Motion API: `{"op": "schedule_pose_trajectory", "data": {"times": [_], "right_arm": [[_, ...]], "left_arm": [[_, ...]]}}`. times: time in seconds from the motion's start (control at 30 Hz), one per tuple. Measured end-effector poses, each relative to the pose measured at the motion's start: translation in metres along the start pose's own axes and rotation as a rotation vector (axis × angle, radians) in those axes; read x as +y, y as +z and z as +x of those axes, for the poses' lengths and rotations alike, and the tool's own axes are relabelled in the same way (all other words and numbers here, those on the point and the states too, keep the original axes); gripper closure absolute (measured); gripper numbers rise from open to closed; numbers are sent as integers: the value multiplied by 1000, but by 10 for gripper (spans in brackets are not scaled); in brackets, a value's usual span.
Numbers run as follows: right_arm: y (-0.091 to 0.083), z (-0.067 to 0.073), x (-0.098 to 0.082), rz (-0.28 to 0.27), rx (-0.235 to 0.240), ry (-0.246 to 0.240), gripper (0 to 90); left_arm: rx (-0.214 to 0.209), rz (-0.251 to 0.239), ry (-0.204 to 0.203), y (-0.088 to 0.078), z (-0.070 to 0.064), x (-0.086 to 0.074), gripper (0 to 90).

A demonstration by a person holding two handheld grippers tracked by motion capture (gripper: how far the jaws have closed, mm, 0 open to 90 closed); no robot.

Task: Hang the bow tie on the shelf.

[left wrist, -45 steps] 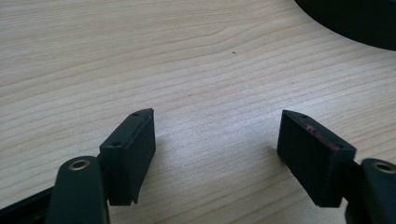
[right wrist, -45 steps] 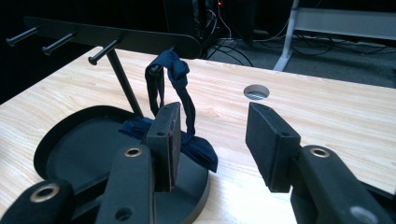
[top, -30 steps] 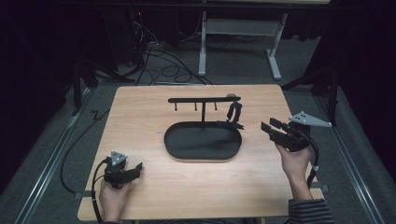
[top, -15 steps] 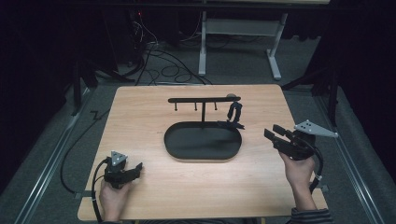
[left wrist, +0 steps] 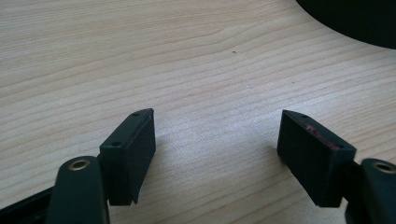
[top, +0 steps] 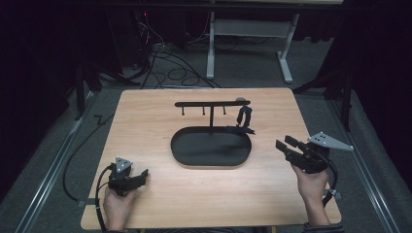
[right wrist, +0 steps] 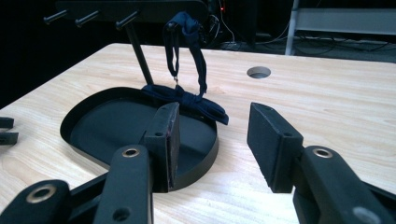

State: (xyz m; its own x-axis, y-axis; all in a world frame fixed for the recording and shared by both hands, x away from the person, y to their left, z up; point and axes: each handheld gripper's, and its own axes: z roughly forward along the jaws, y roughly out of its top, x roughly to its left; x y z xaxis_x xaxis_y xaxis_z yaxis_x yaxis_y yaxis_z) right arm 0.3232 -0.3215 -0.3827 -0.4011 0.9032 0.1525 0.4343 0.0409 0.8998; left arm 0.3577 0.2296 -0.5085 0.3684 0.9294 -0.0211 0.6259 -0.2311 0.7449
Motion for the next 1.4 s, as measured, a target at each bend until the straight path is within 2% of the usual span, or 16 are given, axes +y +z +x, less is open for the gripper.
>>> {"op": "schedule_pose_trajectory", "data": {"times": [0.6,1.4], "right_arm": [[6,5,-19,24,27,17,557],[27,12,-44,93,52,30,556]], "left_arm": [[0,0,0,0,0,0,284],[0,0,1,0,0,0,284]]}}
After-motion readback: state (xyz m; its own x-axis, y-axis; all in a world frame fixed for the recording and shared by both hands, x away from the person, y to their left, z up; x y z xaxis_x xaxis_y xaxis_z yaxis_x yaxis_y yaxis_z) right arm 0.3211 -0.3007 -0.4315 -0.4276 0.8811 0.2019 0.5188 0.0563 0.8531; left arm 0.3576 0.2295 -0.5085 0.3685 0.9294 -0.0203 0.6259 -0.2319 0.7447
